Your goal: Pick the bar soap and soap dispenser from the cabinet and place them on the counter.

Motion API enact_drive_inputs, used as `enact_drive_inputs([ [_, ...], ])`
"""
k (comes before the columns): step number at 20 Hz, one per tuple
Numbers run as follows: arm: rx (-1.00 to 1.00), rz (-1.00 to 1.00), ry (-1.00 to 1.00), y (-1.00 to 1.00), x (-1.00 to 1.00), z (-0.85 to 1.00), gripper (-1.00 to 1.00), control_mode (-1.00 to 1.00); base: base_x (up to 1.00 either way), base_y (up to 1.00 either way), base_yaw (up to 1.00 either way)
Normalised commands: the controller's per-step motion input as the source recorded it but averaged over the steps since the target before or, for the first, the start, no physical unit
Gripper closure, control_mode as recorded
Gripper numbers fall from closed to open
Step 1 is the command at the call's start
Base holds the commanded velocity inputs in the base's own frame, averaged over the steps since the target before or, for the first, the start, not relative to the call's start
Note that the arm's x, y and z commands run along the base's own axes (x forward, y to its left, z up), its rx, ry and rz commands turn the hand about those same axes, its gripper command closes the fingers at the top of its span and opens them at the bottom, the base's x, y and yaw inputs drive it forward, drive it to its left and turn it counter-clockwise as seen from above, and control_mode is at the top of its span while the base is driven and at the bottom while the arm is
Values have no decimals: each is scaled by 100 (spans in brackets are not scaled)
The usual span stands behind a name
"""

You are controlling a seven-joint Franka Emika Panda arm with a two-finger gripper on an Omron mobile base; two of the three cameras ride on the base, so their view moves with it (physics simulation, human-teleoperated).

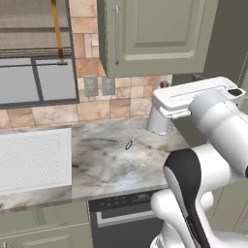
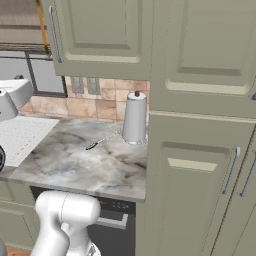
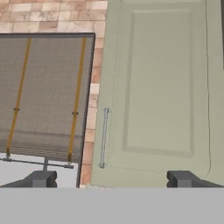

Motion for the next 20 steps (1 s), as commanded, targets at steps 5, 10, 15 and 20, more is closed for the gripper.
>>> enact_drive_inputs([
  [5, 0, 0, -5, 8, 13, 12, -100, -100, 0, 0, 0],
  [10, 0, 0, 0, 0, 15, 15, -100, -100, 0, 0, 0],
  [15, 0, 0, 0, 0, 15, 12, -100, -100, 0, 0, 0],
  [20, 0, 0, 0, 8, 20, 0, -100, -100, 0, 0, 0],
])
